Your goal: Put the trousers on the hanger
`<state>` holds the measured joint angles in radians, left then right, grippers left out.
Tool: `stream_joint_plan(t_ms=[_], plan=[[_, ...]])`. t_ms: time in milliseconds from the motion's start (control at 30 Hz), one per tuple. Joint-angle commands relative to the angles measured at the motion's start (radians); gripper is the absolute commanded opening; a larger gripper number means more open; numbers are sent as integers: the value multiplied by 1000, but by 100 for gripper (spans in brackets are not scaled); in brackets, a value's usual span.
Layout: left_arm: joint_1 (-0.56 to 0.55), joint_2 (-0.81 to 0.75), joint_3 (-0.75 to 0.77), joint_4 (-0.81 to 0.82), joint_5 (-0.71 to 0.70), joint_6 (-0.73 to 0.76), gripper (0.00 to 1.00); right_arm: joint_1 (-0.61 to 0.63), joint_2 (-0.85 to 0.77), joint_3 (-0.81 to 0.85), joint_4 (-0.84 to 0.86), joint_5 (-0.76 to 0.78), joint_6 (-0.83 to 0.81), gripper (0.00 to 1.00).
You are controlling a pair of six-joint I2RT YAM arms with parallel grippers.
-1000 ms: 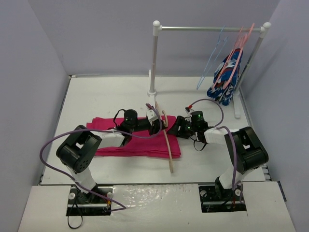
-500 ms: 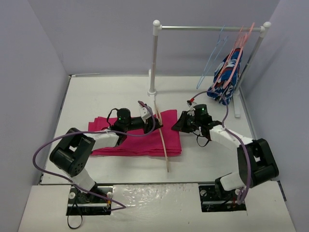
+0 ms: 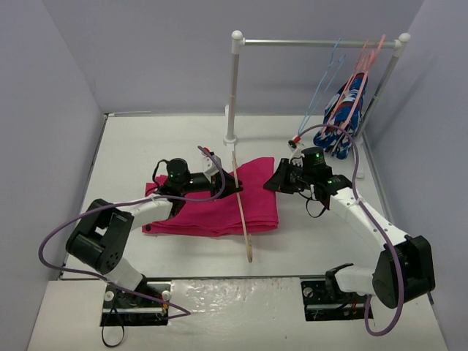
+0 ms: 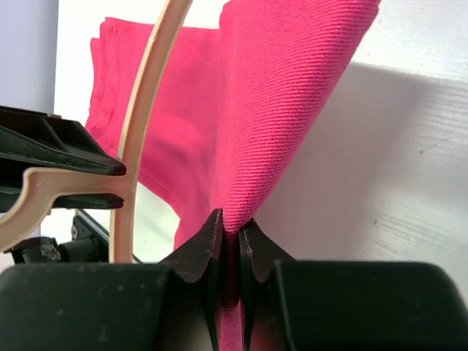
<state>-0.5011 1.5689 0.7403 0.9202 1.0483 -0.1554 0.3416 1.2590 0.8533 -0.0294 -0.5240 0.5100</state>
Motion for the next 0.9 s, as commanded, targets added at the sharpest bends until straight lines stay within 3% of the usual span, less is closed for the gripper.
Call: stream_joint_plan(t_ms=[0,233,600,867], plan=[[37,-87,96,59,151,-14,0,-13,-63,113,-52,-31,-38,0],[85,-80,132,26,265,-30,0,-53,-86,193,-145,-67,-77,0],[111,-28,136,53,282,-44,0,-82,-106,248,-179,-106,-69,0],[112,94,110,341,281,-230,0,-82,-106,288,-180,-116,-57,0]])
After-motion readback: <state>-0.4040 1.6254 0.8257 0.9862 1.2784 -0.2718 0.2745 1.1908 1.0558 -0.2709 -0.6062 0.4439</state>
